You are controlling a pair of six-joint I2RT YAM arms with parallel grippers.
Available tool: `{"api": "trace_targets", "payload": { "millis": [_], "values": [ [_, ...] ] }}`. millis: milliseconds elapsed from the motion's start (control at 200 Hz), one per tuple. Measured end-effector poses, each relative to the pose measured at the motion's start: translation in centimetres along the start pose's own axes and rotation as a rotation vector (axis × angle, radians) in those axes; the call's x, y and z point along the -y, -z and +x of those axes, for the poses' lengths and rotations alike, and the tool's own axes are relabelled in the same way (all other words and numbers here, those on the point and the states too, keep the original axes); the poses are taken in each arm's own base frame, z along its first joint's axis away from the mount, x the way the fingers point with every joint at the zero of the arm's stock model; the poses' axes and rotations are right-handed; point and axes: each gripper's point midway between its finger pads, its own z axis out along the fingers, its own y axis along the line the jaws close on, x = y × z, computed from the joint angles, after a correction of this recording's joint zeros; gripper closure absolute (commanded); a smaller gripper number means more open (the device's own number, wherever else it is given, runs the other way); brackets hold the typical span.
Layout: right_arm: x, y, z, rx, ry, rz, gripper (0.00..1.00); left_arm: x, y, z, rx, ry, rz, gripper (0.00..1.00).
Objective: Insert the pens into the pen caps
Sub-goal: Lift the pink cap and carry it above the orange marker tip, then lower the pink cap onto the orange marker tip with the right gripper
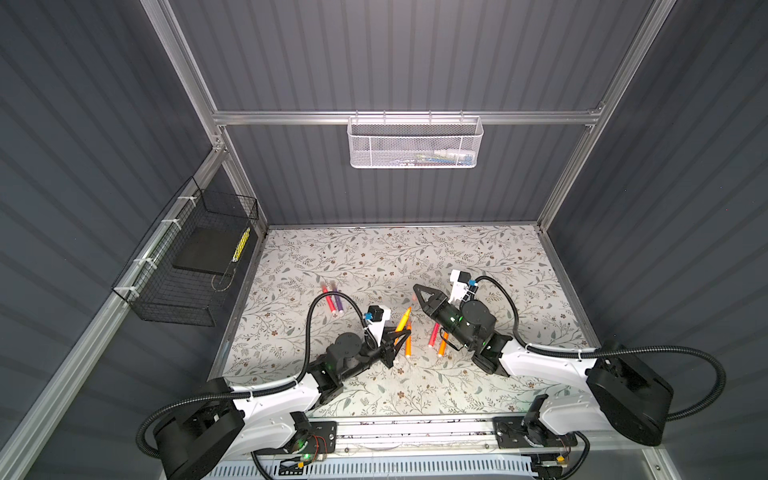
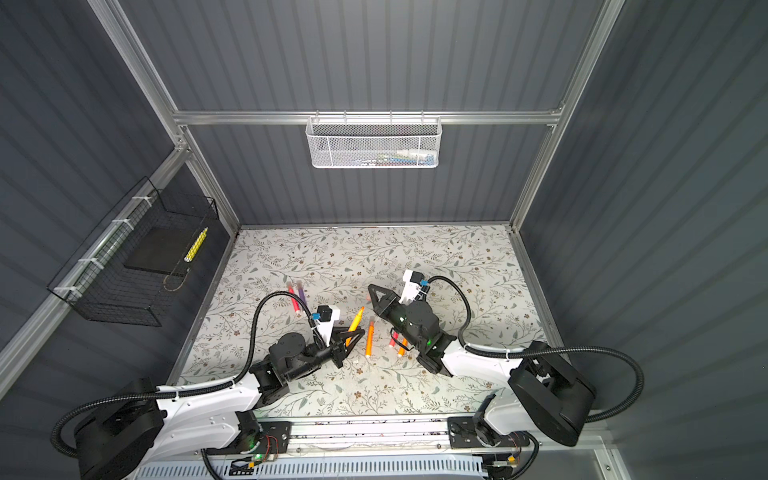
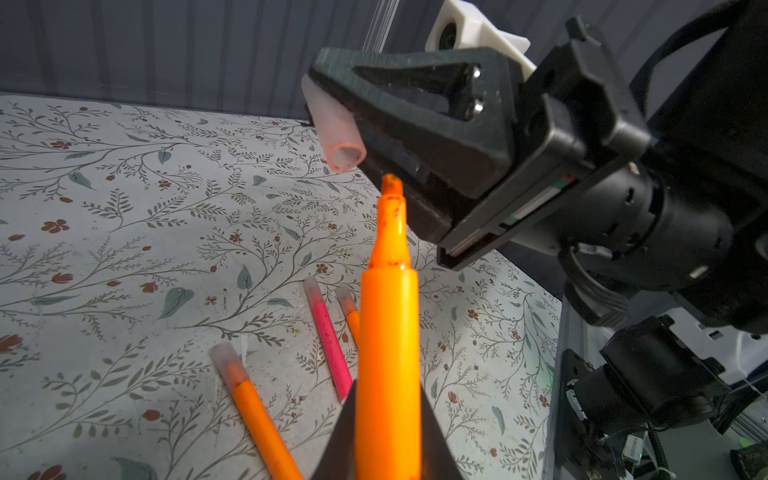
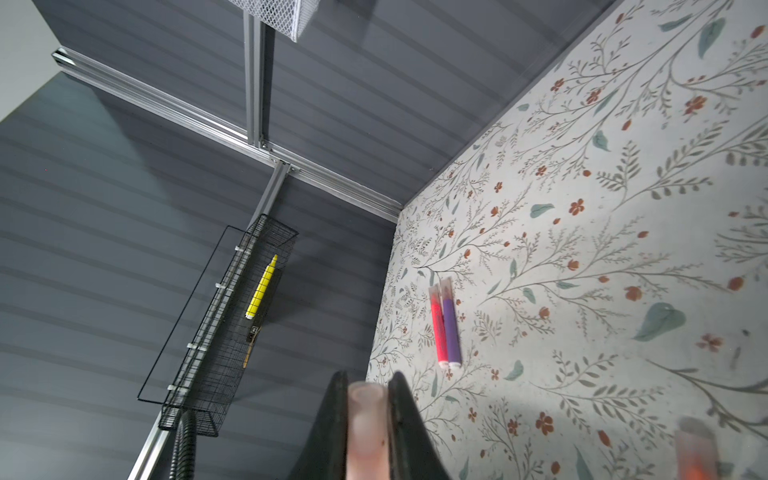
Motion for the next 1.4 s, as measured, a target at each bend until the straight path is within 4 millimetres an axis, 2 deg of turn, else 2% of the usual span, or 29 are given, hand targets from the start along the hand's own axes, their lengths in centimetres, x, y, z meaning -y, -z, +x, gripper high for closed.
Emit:
{"api": "trace_targets", "payload": {
  "millis": [495, 1205, 1401],
  "values": [
    [-1.9, 0.3, 0.9, -0.012, -0.011, -0.073, 1.0, -0.7, 0.0, -0.2, 0.014, 0.021, -0.04, 1.0],
    [-2.0, 0.3, 2.7, -0.034, 0.006, -0.096, 1.0, -1.0, 0.1, -0.5, 0.023, 0.042, -0.062, 1.0],
    [-1.7, 0.7, 2.3, 0.006, 0.028, -0.104, 1.0, -0.4, -1.0, -1.2, 0.013, 0.066, -0.048, 1.0]
  ]
}}
